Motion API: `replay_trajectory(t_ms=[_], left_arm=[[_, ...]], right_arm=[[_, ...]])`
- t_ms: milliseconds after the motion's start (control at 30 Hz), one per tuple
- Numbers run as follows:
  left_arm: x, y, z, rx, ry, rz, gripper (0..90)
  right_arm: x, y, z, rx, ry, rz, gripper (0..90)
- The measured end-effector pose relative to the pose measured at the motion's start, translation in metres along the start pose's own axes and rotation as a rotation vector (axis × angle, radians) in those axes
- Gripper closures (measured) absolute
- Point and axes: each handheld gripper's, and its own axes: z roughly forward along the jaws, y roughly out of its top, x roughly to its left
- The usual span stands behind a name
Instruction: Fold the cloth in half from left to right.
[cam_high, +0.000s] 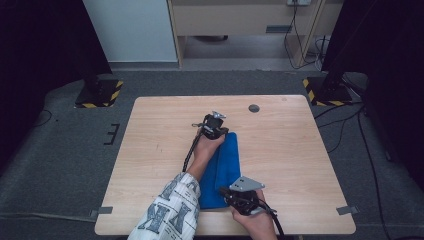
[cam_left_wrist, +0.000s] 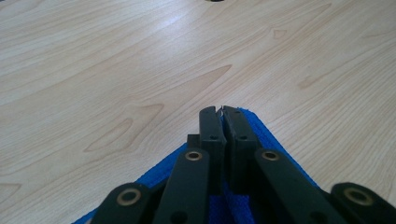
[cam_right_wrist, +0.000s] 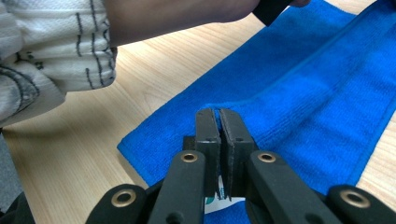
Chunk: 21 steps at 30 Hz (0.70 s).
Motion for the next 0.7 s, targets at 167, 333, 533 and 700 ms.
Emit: replay_trajectory(t_ms=[167,333,533,700], left_arm=[[-0.004,0.001,0.004,-0.005,-0.01,-0.011,86.8],[-0.009,0.003,0.007,0.002,-0.024,-0.01,86.2],[-0.012,0.005,0.01,0.003,-0.023,-0.011,86.6],[-0.012,0.008,0.012,0.01,-0.016,-0.007,86.2]], right_arm=[[-0.001,-0.003,-0.003,0.011,-0.002,0.002,86.7],[-0.002,-0.007,-0.006,0.03,-0.008,0.005,84.0],[-0.012,-0.01,-0.012,0.028,-0.034,0.028,81.3],[-0.016,-0.012,-0.015,0.038,-0.036,0.035,79.5]])
